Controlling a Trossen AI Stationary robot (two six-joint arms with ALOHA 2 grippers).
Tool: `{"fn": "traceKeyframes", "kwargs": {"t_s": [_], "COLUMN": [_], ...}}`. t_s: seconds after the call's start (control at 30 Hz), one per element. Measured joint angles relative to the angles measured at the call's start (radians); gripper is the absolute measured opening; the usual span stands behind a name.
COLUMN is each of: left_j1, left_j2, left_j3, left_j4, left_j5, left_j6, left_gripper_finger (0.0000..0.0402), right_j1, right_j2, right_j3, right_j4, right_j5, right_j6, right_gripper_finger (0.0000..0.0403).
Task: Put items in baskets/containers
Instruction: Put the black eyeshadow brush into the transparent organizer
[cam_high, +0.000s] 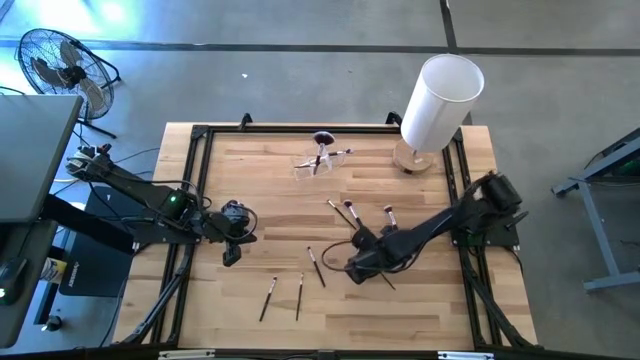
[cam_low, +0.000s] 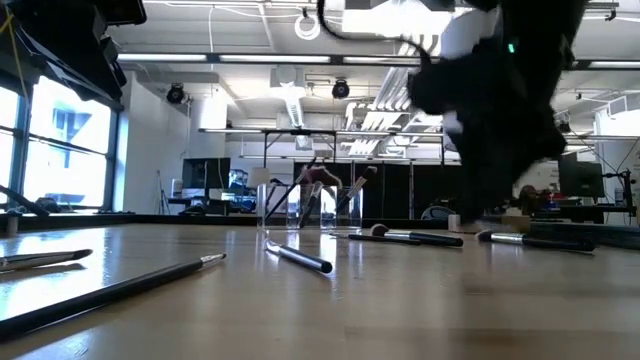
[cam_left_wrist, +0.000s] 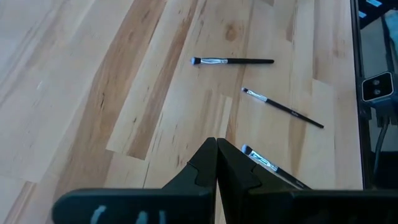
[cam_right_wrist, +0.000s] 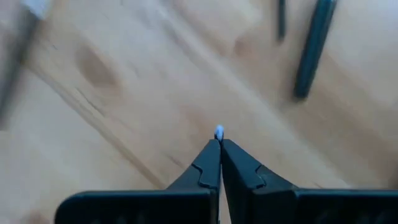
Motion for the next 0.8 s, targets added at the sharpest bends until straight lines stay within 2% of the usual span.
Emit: {"fn": "traceKeyframes", "kwargs": {"t_s": [0.17, 0.3, 0.43, 0.5, 0.6, 0.73, 0.8], "left_j1": [0.0, 0.0, 0.0, 0.0, 0.001, 0.001, 0.001], "left_j2": [0.0, 0.0, 0.0, 0.0, 0.0, 0.0, 0.0], "left_j3": [0.0, 0.0, 0.0, 0.0, 0.0, 0.0, 0.0], "left_j4": [0.001, 0.018, 0.031, 0.052, 0.071, 0.071, 0.071], "left_j5": [0.0, -0.004, -0.04, -0.061, -0.093, -0.145, -0.169], "left_j6": [0.0, 0.0, 0.0, 0.0, -0.001, -0.064, -0.083], "left_gripper_finger": [0.0, 0.0, 0.0, 0.0, 0.0, 0.0, 0.0], "right_j1": [0.008, 0.001, -0.065, -0.132, -0.274, -0.494, -0.589], "right_j2": [-0.099, -0.176, -0.236, -0.26, -0.291, -0.298, -0.284], "right_j3": [0.001, 0.003, 0.002, -0.027, -0.158, -0.342, -0.395], "right_j4": [-0.003, 0.005, 0.109, 0.274, 0.648, 1.218, 1.468], "right_j5": [0.035, 0.125, 0.208, 0.17, 0.003, -0.239, -0.311], "right_j6": [-0.046, -0.095, -0.277, -0.432, -0.63, -0.736, -0.785], "right_gripper_finger": [0.0, 0.0, 0.0, 0.0, 0.0, 0.0, 0.0]}}
